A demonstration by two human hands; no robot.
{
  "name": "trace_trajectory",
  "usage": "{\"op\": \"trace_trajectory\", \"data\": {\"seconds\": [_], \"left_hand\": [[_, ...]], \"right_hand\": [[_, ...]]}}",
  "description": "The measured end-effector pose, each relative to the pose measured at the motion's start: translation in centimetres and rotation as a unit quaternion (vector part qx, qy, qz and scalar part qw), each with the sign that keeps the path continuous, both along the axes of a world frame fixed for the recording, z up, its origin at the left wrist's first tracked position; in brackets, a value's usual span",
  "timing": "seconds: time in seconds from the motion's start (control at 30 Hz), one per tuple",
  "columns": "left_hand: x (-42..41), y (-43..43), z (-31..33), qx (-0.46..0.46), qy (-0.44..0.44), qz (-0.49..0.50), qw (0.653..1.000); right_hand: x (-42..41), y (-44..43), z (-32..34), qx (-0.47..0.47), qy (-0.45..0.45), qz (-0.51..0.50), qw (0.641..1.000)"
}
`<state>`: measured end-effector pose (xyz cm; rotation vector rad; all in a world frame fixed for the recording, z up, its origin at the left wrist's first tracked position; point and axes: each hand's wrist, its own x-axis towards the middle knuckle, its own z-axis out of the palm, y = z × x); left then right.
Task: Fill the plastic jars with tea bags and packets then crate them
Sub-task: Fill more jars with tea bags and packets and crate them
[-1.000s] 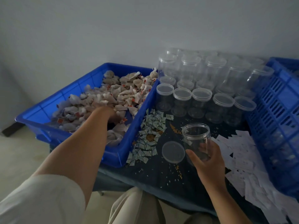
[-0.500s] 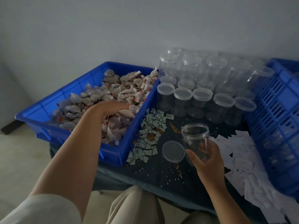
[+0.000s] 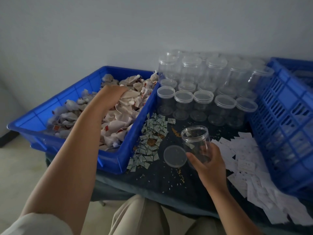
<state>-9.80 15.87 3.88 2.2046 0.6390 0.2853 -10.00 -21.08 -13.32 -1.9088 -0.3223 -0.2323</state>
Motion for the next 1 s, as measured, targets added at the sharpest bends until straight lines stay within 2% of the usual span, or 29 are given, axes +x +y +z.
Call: {"op": "trace_trajectory", "data": {"seconds": [0.07, 0.2, 0.33, 0.47, 0.57, 0.67, 0.73, 0.8, 0.83, 0.93, 1.0], "left_hand": [[-0.6, -1.3, 1.3, -0.106, -0.023, -0.017, 0.994], [-0.8, -4.9, 3.1, -0.178, -0.062, -0.116, 0.975], [0.5, -9.5, 3.0, -0.293, -0.096, -0.238, 0.921], [1.7, -13.6, 1.4, -0.314, -0.086, -0.278, 0.904], [2.1, -16.2, 0.4, -0.31, -0.062, -0.288, 0.904], [2.2, -17.7, -0.2, -0.222, -0.046, -0.24, 0.944], [2.1, -18.0, -0.4, -0.079, -0.037, -0.214, 0.973], [2.0, -18.0, -0.3, 0.068, -0.035, -0.205, 0.976], [2.0, -18.0, -0.1, 0.11, -0.043, -0.201, 0.972], [2.2, -17.9, 0.5, 0.171, -0.07, -0.194, 0.963], [2.1, -17.8, 0.9, 0.162, -0.094, -0.183, 0.965]], "right_hand": [[-0.2, 0.0, 0.3, 0.012, 0.005, 0.011, 1.0], [-0.4, -0.1, 0.3, 0.022, 0.01, 0.045, 0.999], [-0.3, -0.2, 0.1, 0.031, 0.014, 0.072, 0.997], [-0.2, -0.3, 0.1, 0.014, -0.005, 0.083, 0.996], [-0.2, -0.4, 0.1, 0.019, -0.01, 0.082, 0.996], [-0.3, -0.4, 0.1, 0.047, -0.016, 0.079, 0.996], [-0.4, -0.4, 0.2, 0.064, -0.016, 0.073, 0.995], [-0.4, -0.4, 0.3, 0.084, -0.012, 0.067, 0.994], [-0.4, -0.4, 0.3, 0.097, -0.008, 0.064, 0.993], [-0.4, -0.4, 0.3, 0.121, -0.003, 0.064, 0.991], [-0.4, -0.3, 0.5, 0.128, -0.007, 0.061, 0.99]]}}
